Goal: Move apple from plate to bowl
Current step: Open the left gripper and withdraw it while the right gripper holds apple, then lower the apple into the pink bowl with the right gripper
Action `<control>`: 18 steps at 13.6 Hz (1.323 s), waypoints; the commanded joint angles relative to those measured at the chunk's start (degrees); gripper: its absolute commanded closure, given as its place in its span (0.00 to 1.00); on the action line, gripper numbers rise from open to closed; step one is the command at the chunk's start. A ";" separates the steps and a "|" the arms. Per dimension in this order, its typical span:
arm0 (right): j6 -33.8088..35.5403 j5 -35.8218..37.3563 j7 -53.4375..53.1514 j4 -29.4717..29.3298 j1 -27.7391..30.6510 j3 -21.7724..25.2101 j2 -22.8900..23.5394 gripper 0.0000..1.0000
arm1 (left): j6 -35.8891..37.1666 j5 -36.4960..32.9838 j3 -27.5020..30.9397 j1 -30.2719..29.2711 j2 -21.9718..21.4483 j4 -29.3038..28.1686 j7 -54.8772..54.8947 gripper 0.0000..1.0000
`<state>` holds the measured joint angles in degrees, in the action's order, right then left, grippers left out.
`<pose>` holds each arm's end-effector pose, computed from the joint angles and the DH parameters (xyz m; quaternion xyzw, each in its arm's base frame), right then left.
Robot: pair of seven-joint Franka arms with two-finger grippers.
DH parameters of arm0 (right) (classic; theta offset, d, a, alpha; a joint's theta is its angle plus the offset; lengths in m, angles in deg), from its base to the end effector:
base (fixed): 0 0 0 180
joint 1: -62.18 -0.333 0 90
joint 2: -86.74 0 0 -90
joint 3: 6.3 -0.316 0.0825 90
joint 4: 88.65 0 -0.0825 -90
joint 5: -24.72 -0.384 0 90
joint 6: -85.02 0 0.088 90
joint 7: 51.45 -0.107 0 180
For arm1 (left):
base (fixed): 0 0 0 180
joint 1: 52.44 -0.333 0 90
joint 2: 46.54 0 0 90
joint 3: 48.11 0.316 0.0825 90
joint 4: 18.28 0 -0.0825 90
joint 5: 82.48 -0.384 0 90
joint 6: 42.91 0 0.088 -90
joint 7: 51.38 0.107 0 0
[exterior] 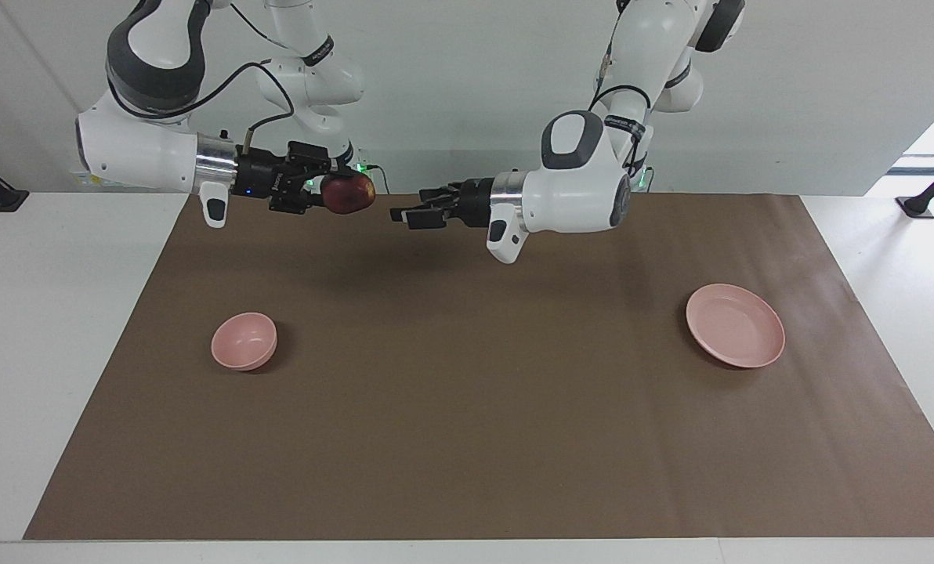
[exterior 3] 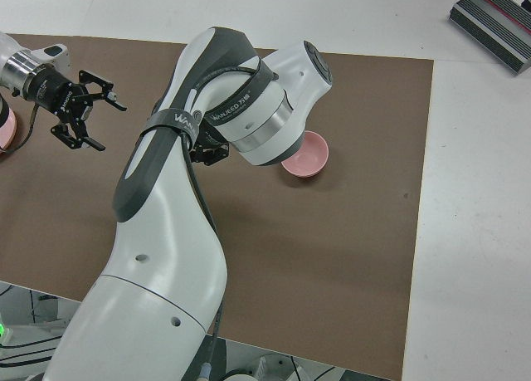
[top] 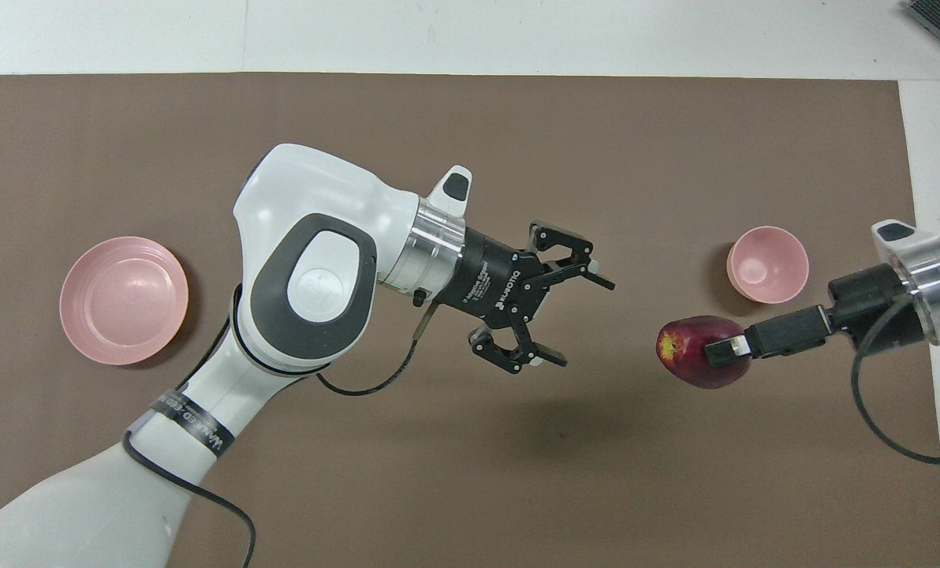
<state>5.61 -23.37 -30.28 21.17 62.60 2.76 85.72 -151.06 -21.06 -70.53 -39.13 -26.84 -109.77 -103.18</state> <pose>0.5121 0.0056 0.5066 -0.8811 -0.0612 0.1158 0.4544 0.5218 -0.4145 0.4887 0.7927 0.2871 -0.3844 0.3761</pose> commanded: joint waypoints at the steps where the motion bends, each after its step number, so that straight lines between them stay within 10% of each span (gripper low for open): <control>1: -3.89 7.97 1.94 -4.18 0.54 -0.37 2.86 1.00 | 4.26 -9.36 -0.25 -3.72 -1.15 -0.44 0.30 0.00; 8: -18.83 30.38 5.37 -6.64 -2.70 -0.80 6.55 1.00 | 8.75 -20.18 -0.25 -13.04 -0.97 -0.80 0.38 0.00; 18: -39.59 65.20 6.60 -5.41 -5.88 -0.89 14.98 1.00 | 7.70 -54.73 0.10 -17.52 -1.50 0.08 23.91 0.00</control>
<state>-31.91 37.81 -25.13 16.06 56.39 2.25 99.26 -143.32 -72.47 -70.32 -54.46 -26.95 -109.45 -85.97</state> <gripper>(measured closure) 0.150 0.000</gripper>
